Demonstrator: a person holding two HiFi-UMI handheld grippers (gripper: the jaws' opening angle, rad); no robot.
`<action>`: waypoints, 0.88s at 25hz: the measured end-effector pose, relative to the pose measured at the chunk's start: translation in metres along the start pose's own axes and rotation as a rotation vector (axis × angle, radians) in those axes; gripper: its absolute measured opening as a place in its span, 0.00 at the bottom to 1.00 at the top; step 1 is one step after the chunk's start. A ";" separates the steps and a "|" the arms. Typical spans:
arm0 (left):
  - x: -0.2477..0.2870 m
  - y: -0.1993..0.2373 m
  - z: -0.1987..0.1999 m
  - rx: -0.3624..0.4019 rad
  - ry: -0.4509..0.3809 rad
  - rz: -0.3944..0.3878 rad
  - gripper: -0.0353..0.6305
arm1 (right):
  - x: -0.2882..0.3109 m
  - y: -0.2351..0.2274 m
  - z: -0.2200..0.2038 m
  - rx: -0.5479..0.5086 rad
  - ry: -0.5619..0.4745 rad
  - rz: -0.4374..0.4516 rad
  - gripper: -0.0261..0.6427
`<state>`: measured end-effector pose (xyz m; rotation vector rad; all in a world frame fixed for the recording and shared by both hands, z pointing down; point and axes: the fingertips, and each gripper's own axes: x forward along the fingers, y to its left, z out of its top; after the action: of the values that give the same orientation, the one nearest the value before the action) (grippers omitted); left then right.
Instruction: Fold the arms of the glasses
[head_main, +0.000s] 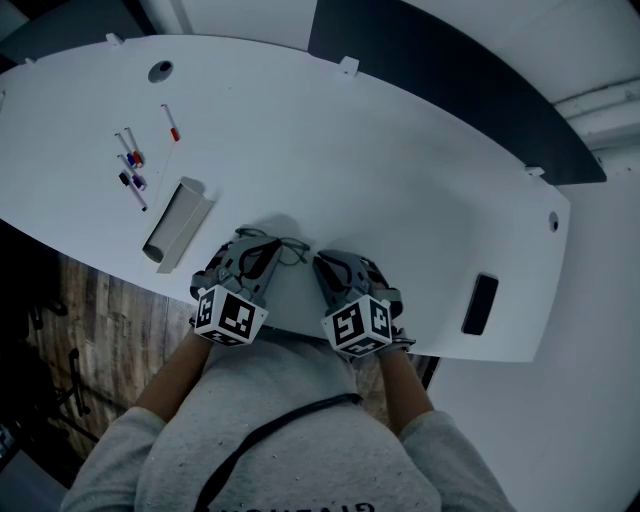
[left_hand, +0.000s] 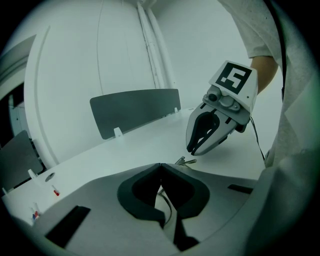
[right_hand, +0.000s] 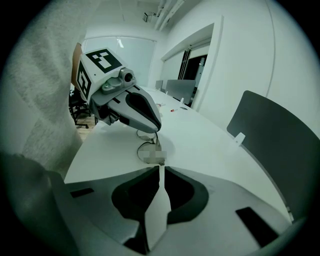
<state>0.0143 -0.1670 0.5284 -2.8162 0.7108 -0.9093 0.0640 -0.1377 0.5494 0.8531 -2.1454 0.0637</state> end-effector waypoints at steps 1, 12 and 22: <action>-0.001 0.000 0.000 -0.002 -0.001 0.003 0.08 | -0.001 0.000 0.001 -0.002 -0.003 0.000 0.10; -0.020 0.010 0.004 -0.057 -0.020 0.078 0.08 | -0.015 0.004 0.016 -0.031 -0.060 -0.011 0.10; -0.056 0.012 0.010 -0.188 -0.087 0.168 0.08 | -0.040 0.010 0.037 0.056 -0.159 -0.006 0.10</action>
<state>-0.0247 -0.1527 0.4873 -2.8761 1.0527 -0.7229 0.0513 -0.1193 0.4984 0.9244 -2.2987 0.0549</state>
